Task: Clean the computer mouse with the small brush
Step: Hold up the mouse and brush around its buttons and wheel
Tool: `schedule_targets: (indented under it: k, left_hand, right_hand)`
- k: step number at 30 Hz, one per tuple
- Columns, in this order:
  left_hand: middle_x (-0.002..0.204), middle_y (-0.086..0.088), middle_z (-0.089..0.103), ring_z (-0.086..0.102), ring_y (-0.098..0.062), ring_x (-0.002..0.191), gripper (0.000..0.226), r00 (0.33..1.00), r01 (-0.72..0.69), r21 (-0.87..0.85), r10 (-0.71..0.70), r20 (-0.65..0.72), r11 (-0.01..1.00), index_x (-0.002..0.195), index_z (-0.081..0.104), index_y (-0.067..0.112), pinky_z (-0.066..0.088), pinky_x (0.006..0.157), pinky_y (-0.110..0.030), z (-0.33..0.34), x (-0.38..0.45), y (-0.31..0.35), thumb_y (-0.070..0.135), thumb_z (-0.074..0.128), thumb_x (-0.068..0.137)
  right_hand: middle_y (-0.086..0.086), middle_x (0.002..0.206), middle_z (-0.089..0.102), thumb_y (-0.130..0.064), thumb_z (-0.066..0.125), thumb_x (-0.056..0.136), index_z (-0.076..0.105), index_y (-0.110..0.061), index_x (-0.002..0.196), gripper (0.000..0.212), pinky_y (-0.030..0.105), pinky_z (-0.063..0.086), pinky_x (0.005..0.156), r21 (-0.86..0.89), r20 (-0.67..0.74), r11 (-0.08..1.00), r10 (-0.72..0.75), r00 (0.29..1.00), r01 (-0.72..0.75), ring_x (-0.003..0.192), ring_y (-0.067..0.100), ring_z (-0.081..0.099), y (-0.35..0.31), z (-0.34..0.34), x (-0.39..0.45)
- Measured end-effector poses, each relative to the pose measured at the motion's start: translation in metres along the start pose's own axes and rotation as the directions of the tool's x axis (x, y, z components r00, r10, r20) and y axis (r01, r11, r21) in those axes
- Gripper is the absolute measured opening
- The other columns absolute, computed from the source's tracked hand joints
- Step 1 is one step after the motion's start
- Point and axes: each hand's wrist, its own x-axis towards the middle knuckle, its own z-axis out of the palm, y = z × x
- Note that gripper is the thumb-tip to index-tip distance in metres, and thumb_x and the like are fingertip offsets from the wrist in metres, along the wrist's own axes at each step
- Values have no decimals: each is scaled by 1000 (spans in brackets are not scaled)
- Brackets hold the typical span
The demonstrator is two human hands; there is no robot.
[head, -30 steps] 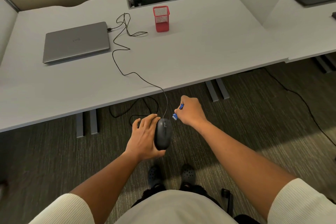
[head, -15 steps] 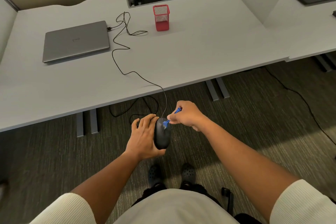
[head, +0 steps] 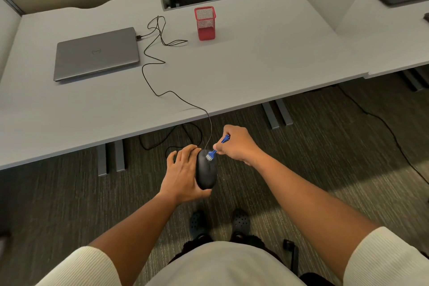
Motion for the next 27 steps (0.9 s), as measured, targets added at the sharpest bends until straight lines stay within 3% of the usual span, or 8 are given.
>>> schedule_targets:
  k: [3, 5, 8, 11, 14, 19, 24, 27]
  left_hand:
    - [144, -6, 41, 40, -24, 134, 116, 1000, -2, 9, 2, -12, 1000, 146, 42, 12, 27, 116, -51, -1, 1, 1, 83, 64, 58]
    - [143, -6, 42, 41, -24, 134, 115, 1000, -5, 10, 6, -18, 1000, 145, 43, 12, 28, 115, -52, -2, 1, 2, 83, 64, 57]
    - [144, -5, 41, 40, -23, 135, 115, 1000, 3, 7, -3, -8, 1000, 146, 42, 12, 28, 116, -52, -2, 0, 2, 82, 64, 57]
    - [144, -3, 40, 39, -22, 135, 114, 1000, -2, 5, 2, -5, 1000, 146, 41, 15, 26, 116, -51, -3, 0, 2, 83, 64, 58]
    - [145, -4, 39, 38, -22, 135, 114, 1000, -2, 0, 2, -6, 1000, 147, 40, 15, 26, 117, -51, -3, -1, 2, 83, 65, 58]
    - [146, -4, 38, 36, -22, 137, 115, 1000, 8, -2, -8, 9, 1000, 148, 39, 14, 24, 118, -51, -4, -1, 1, 84, 61, 59]
    - [146, -4, 38, 38, -22, 136, 114, 1000, -2, -1, 2, 4, 1000, 148, 39, 14, 24, 118, -52, -4, -1, 2, 83, 62, 60]
    - [145, -3, 38, 37, -21, 136, 114, 1000, -5, -10, 5, 2, 1000, 148, 39, 15, 24, 118, -52, -4, -1, 3, 83, 62, 59]
  right_hand:
    - [2, 78, 59, -13, 75, 86, 50, -17, 74, 29, 21, 39, 51, -94, -129, 996, -22, 991, 10, 61, 9, 53, 0, 2, 4]
    - [6, 82, 62, -10, 77, 84, 51, -14, 75, 28, 23, 49, 54, -23, -57, 1000, 11, 998, -13, 66, 12, 60, 2, 0, 5]
    - [14, 90, 65, -4, 80, 80, 53, -10, 76, 29, 31, 63, 73, 267, 118, 958, 73, 990, -103, 84, 21, 72, 0, -2, 2]
    - [11, 86, 66, -6, 78, 81, 54, -12, 78, 25, 24, 54, 59, 96, -44, 993, 78, 996, -73, 71, 14, 65, 0, 1, 4]
    - [10, 87, 65, -7, 74, 84, 52, -14, 76, 25, 29, 51, 59, -32, -146, 998, 56, 988, -61, 71, 16, 60, 1, 3, 5]
    - [17, 93, 66, 1, 79, 81, 53, -8, 76, 28, 25, 62, 66, 371, 160, 918, 89, 983, -144, 85, 22, 74, -3, -3, 2]
    - [12, 91, 66, -7, 72, 85, 54, -13, 80, 20, 33, 56, 64, -52, -144, 997, 56, 988, -64, 77, 20, 66, 1, 3, 3]
    - [15, 95, 67, -5, 75, 83, 57, -8, 84, 19, 34, 61, 72, 63, -73, 993, 100, 992, -96, 86, 24, 71, 1, 2, 4]
